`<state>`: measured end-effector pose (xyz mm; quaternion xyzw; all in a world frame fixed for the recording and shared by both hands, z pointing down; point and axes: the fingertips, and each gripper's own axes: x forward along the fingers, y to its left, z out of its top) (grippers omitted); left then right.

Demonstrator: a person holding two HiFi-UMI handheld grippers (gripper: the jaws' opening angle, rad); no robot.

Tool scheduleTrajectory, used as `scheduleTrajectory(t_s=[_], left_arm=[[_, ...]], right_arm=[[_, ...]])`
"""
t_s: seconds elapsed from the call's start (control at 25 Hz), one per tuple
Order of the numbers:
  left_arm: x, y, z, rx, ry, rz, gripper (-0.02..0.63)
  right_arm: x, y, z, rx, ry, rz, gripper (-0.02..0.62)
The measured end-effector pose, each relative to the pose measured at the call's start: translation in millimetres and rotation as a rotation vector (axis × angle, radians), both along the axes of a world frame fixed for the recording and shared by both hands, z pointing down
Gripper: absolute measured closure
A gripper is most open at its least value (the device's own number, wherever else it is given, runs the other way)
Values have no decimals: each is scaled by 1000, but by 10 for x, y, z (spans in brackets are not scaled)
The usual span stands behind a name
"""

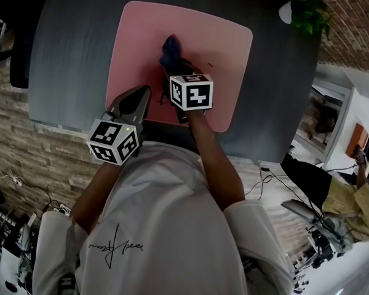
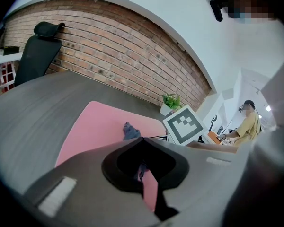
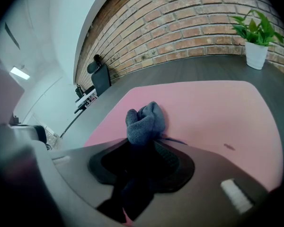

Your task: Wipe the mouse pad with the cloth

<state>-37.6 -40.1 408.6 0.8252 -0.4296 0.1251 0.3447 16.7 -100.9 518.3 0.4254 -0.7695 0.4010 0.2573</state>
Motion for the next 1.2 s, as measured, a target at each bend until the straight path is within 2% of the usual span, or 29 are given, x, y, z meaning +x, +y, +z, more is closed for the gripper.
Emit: scheduleTrajectory(t_s=[0.52, 1.2], left_arm=[[16, 9, 31, -10, 1, -4, 597], [0, 45, 58, -21, 15, -12, 595]], right_arm=[[251, 59, 3, -3, 14, 24, 454], [544, 164, 25, -8, 42, 10, 454]])
